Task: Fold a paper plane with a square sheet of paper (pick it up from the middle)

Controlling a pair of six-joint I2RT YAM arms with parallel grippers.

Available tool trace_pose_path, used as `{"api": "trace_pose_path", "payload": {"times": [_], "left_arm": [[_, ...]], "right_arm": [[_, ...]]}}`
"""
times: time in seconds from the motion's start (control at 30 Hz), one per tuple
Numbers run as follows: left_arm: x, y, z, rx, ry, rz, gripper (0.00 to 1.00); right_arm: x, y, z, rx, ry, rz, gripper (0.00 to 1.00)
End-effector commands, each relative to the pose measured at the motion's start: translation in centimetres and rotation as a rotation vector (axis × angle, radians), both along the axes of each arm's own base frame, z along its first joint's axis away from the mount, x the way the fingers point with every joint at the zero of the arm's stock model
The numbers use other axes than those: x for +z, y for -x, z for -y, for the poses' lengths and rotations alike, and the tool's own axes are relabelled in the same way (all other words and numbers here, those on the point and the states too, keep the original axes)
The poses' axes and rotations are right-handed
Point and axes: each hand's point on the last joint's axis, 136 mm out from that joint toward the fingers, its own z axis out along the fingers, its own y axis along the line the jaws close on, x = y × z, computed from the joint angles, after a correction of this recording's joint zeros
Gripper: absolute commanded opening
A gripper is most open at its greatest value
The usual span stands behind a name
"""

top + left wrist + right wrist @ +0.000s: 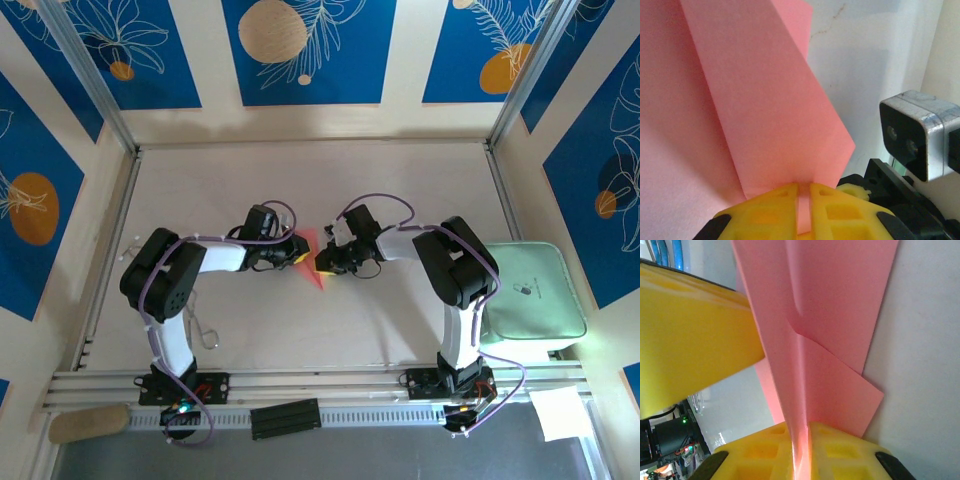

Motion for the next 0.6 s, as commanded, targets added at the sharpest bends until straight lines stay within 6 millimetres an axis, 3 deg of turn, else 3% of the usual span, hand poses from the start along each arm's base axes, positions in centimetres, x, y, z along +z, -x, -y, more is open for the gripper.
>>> {"api": "trace_pose_path", "payload": {"times": [0.0, 0.17, 0.57], "left_arm": [[-0.1, 0.1, 0.5, -0.031, 0.007, -0.002, 0.14], [0.4, 0.0, 0.4, -0.024, 0.008, 0.011, 0.14], [1.8, 0.2, -0.7, 0.018, 0.021, 0.072, 0.14]], "right_arm": [[-0.3, -0.1, -0.6, 0.026, -0.003, 0.009, 0.12], [-0.3, 0.1, -0.6, 0.042, -0.019, 0.014, 0.04], [0.5, 1.5, 0.0, 0.061, -0.135, -0.039, 0.0]]}}
